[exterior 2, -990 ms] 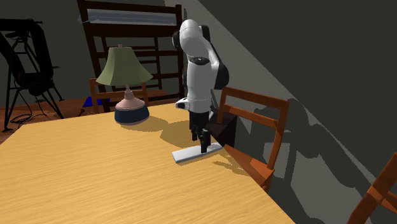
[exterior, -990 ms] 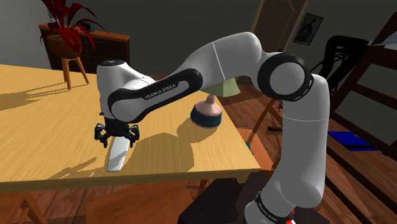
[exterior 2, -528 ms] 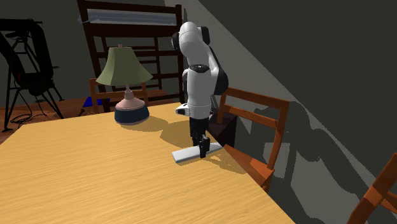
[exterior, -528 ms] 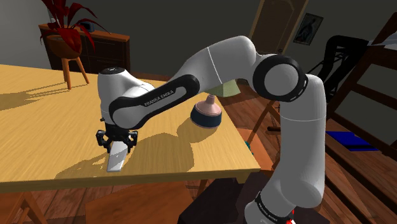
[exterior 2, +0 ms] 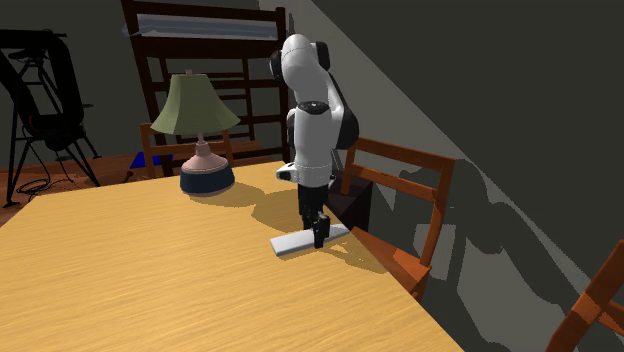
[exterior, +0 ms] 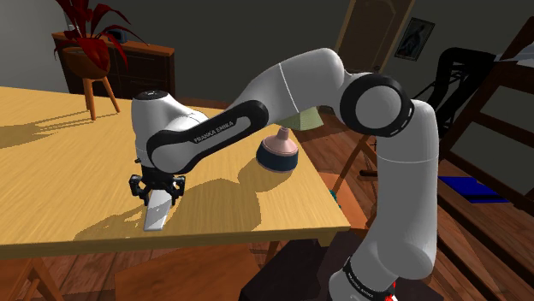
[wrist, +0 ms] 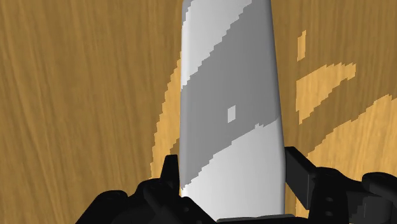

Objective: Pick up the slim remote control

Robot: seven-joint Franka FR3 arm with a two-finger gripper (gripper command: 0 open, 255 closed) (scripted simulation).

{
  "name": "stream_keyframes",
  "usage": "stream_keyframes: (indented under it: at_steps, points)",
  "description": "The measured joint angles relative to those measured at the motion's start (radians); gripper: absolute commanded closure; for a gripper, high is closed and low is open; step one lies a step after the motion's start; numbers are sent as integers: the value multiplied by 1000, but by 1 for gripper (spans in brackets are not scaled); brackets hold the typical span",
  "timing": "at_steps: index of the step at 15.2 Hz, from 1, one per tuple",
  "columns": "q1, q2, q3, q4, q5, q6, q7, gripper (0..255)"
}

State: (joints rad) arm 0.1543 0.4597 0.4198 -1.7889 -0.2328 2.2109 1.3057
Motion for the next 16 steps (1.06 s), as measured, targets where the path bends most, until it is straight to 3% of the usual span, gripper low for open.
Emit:
stream_keyframes:
  at_steps: [16]
  points:
    - [-15,-85,25,80,49,-157,-33,255]
